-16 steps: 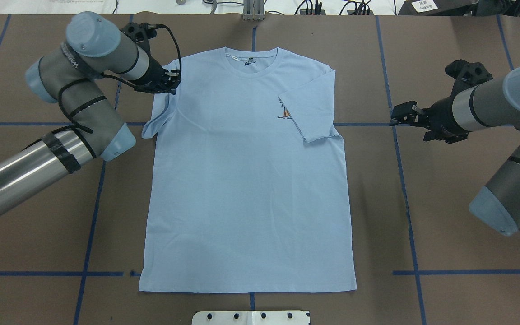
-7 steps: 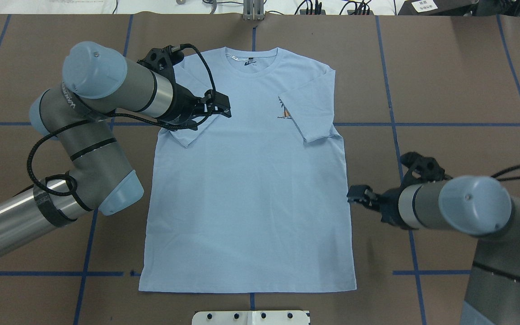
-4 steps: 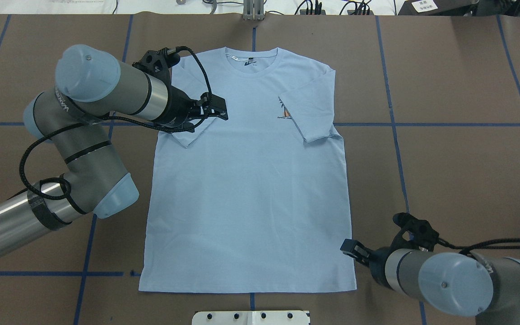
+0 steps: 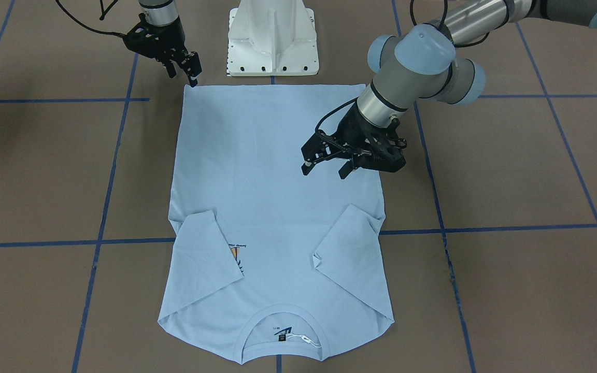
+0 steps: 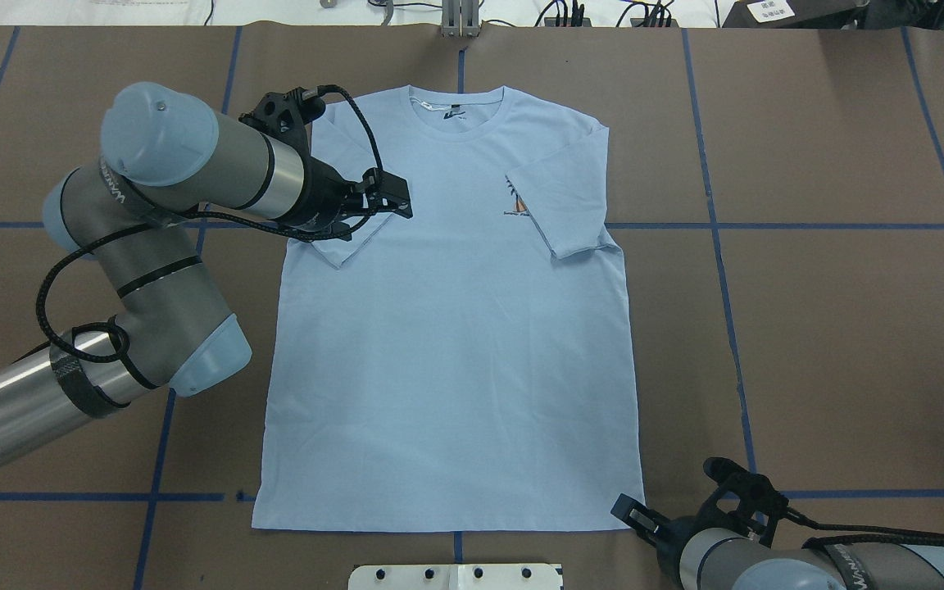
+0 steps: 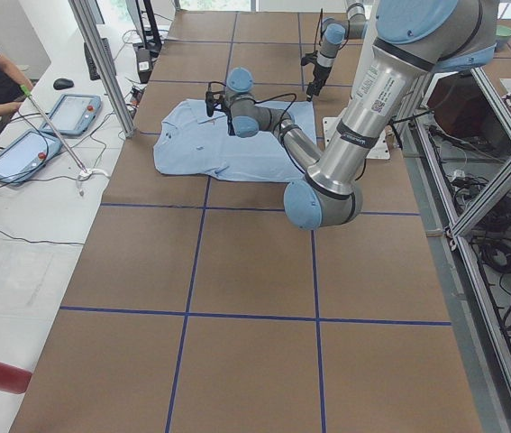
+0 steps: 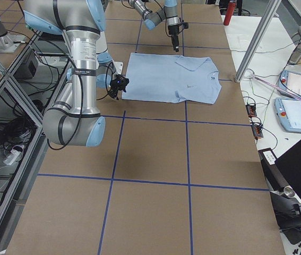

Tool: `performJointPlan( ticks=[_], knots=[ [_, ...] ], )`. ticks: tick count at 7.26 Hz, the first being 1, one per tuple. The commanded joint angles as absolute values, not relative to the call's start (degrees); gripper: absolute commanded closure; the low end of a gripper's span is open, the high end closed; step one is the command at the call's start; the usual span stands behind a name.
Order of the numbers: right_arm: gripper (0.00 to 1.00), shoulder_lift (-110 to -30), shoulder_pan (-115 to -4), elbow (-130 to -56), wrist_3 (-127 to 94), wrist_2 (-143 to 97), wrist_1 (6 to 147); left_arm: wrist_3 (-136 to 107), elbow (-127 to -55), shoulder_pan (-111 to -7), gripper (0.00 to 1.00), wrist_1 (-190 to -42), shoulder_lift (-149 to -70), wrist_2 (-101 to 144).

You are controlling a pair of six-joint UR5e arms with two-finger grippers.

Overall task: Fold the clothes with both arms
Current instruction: 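Move the right gripper to the hem corner while the left gripper releases the sleeve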

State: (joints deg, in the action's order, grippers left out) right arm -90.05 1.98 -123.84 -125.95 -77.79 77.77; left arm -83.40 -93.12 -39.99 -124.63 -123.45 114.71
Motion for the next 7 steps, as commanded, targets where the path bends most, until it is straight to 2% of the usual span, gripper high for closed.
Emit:
performJointPlan(
  ticks=[1, 2, 4, 7],
  knots=[
    [0.21, -88.7, 2.3, -121.7, -126.1, -77.7, 78.0, -83.7, -93.1, -40.0, 0.01, -124.6, -123.5, 114.7],
    [0.35, -88.1, 2.3, -121.6, -126.1, -77.7, 78.4, -83.7, -93.1, -40.0, 0.01, -124.7, -123.4, 114.6],
    [1.0, -87.3, 2.2, -121.6, -126.1, -77.7, 79.4, -83.6, -93.1, -40.0, 0.01, -124.6, -123.4, 114.6],
    [1.0, -87.2, 1.6, -122.2, -126.1, -77.7, 79.5, -83.9, -93.5, -40.0, 0.01, -124.4, -123.1, 114.6]
  ],
)
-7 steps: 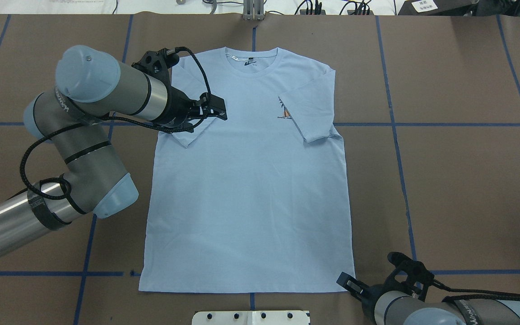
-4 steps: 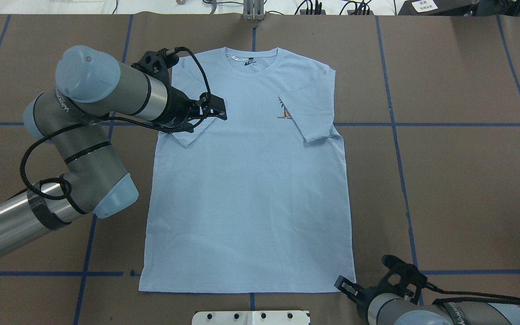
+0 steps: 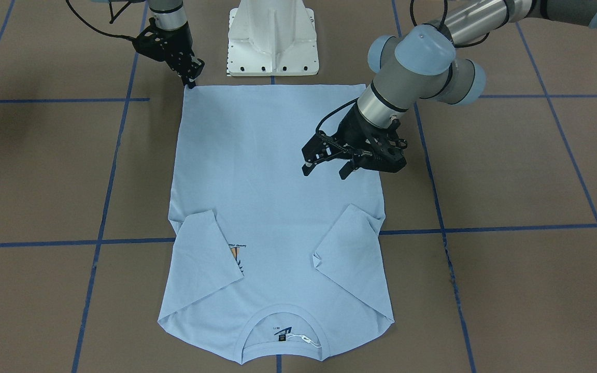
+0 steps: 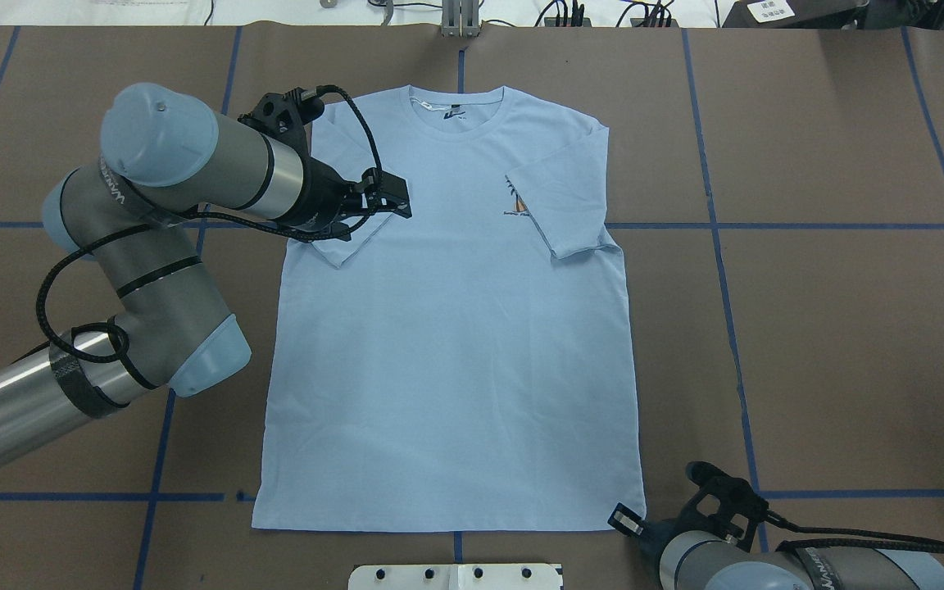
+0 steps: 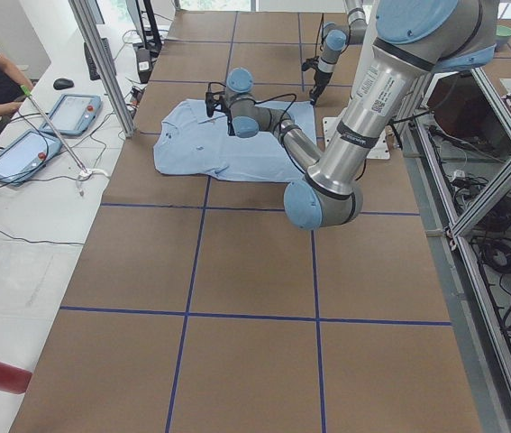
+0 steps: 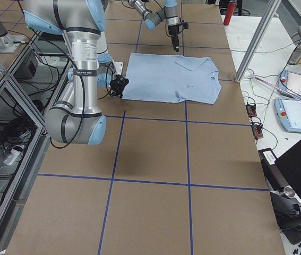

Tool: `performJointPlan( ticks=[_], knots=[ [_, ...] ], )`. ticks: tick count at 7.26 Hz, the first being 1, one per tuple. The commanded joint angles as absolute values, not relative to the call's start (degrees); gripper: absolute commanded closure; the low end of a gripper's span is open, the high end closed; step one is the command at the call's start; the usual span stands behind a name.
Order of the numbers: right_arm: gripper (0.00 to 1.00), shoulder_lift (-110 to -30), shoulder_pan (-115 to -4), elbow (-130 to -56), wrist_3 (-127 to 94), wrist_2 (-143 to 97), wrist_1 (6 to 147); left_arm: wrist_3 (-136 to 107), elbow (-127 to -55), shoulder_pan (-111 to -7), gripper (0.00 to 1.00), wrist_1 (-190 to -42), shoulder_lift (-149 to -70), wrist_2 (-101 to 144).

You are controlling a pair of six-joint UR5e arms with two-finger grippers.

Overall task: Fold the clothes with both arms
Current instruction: 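Move the right gripper to the hem corner while the left gripper releases the sleeve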

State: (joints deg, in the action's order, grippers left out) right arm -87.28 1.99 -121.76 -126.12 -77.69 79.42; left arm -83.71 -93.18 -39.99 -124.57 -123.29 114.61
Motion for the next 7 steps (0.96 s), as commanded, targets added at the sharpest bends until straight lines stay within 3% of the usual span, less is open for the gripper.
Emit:
performJointPlan(
  ticks=[1, 4, 6, 7],
  knots=[
    [1.0, -87.3, 1.0, -122.8, -126.1, -77.8, 79.5, -86.1, -94.2, -39.9, 0.01, -124.4, -122.1, 114.5],
    [1.0, -87.6, 0.2, -124.8, -126.1, -77.8, 79.5, -93.6, -111.7, -28.3, 0.01, -117.6, -107.6, 101.8],
    [1.0, -87.7, 0.2, -125.2, -126.0, -78.0, 79.5, -96.0, -116.2, -20.5, 0.01, -117.3, -95.5, 97.9],
    [1.0, -87.8, 0.2, -125.2, -126.0, -78.0, 79.5, -99.5, -116.2, -15.8, 0.01, -117.1, -95.1, 94.5]
  ],
)
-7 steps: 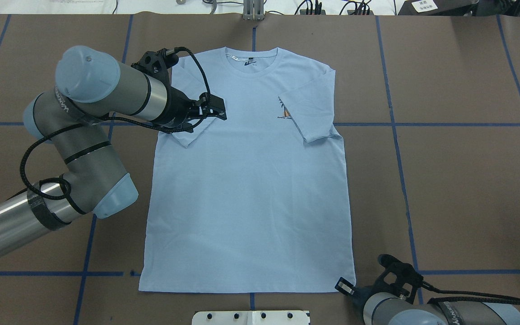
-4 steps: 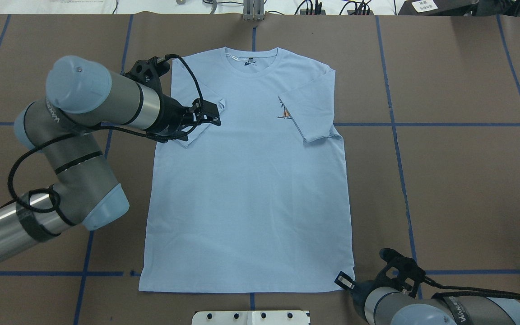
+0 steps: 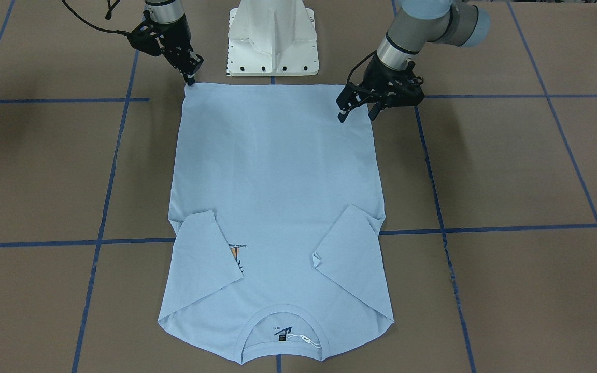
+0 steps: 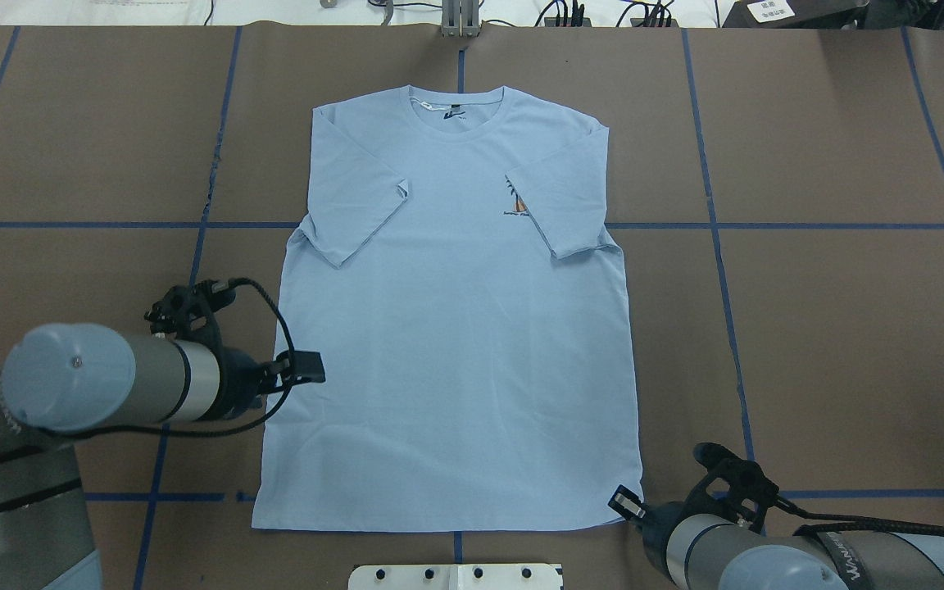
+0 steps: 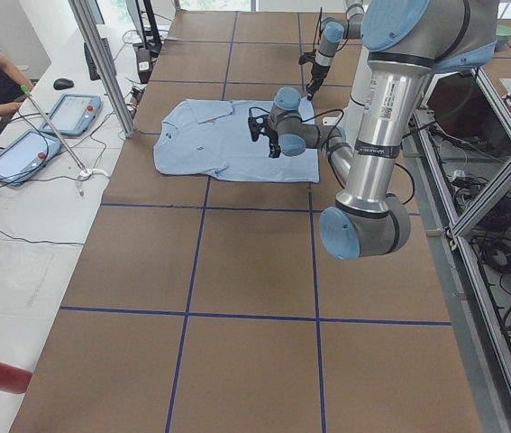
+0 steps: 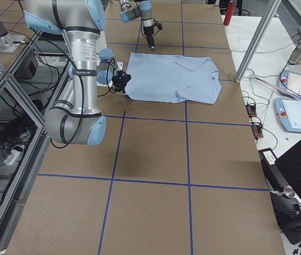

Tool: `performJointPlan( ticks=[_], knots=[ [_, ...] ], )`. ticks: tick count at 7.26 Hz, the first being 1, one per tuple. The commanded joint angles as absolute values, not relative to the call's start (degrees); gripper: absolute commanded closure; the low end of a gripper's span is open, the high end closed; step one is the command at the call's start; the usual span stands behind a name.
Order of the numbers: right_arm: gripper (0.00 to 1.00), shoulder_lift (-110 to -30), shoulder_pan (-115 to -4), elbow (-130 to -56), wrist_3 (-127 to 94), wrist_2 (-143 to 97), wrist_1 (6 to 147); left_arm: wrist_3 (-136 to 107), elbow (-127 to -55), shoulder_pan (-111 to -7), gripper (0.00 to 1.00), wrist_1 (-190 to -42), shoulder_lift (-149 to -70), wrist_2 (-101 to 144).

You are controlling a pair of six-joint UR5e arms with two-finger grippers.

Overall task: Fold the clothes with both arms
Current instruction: 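Grasp both hem corners nearest the robot with both grippers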

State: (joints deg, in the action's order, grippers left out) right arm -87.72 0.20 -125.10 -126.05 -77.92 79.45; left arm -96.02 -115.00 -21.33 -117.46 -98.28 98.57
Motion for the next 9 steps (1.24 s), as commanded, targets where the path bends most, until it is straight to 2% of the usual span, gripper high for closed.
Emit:
performJointPlan(
  ticks=[1, 3, 5, 6, 7, 8, 9],
  knots=[
    [1.0, -87.8, 0.2, -125.2, -126.0, -78.0, 79.5, -101.1, -116.2, -13.4, 0.04, -116.7, -94.8, 92.5],
    [1.0, -87.7, 0.2, -125.2, -126.0, -78.0, 79.5, -102.5, -116.2, -9.9, 0.14, -116.6, -92.4, 92.4],
    [1.0, -87.7, 0.3, -125.2, -126.0, -78.0, 79.5, -104.8, -116.1, -7.4, 0.19, -116.6, -92.0, 92.5],
    [1.0, -87.6, 0.3, -125.2, -126.0, -78.0, 79.5, -105.3, -116.1, -5.7, 0.29, -116.4, -92.0, 92.5],
    [1.0, -87.6, 0.3, -125.2, -126.0, -78.0, 79.5, -107.0, -116.1, -5.5, 0.56, -116.1, -92.1, 92.5],
    [1.0, -87.6, 0.3, -125.2, -126.0, -78.0, 79.5, -107.1, -116.7, -5.4, 1.0, -116.0, -92.0, 92.5],
    [1.0, -87.7, 0.3, -125.4, -126.0, -78.0, 79.5, -107.2, -116.8, -5.4, 1.0, -115.3, -92.1, 92.5]
  ],
)
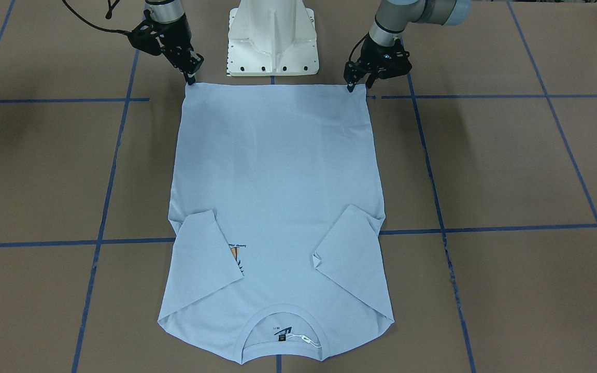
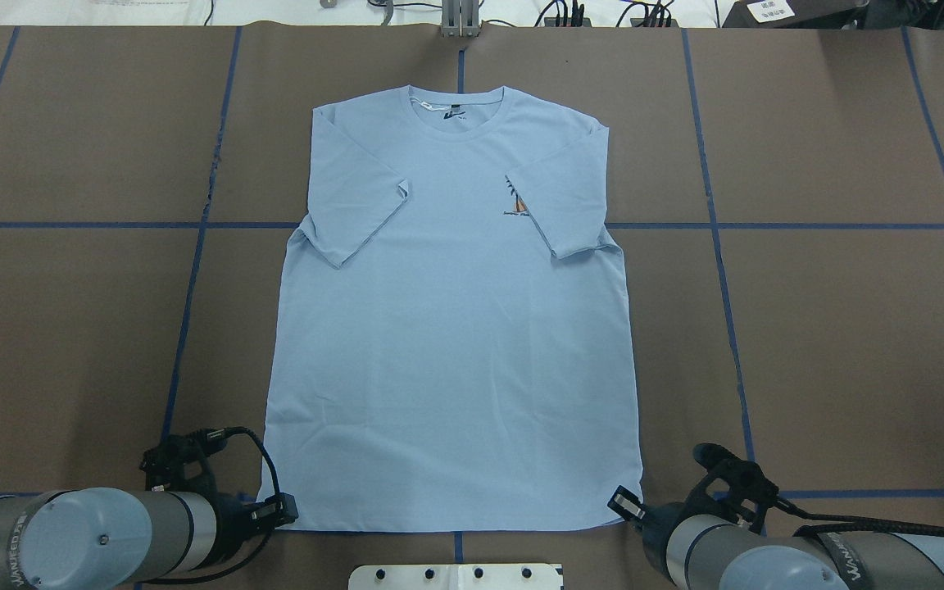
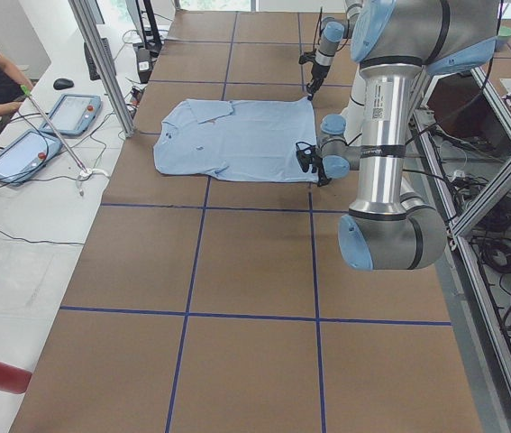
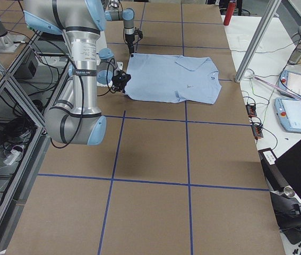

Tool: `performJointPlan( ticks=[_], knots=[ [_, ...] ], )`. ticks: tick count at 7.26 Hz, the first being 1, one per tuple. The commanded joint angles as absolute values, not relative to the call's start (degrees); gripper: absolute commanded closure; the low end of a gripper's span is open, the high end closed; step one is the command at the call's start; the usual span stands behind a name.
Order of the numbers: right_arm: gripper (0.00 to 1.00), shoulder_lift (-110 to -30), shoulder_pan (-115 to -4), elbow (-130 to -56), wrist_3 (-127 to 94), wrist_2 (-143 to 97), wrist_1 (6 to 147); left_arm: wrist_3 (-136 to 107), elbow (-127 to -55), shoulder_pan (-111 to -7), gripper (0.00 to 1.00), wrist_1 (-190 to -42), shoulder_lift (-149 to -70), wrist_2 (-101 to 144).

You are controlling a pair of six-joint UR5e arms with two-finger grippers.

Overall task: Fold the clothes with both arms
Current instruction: 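Grasp both hem corners nearest the robot with both grippers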

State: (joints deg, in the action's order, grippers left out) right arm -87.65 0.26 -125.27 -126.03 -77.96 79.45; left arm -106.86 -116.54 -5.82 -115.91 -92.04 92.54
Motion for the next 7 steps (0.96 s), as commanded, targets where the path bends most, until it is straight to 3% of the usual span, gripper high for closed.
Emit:
performJointPlan(
  ticks=[1, 7],
  knots=[
    [1.0, -87.8, 0.3, -125.4, -126.0, -78.0, 79.5, -107.1, -116.8, -5.5, 1.0, -115.3, -92.0, 92.5],
    [1.0, -88.0, 0.3, -125.3, -126.1, -77.9, 79.5, -107.2, -119.1, -5.5, 1.0, -113.8, -92.3, 92.4]
  ],
)
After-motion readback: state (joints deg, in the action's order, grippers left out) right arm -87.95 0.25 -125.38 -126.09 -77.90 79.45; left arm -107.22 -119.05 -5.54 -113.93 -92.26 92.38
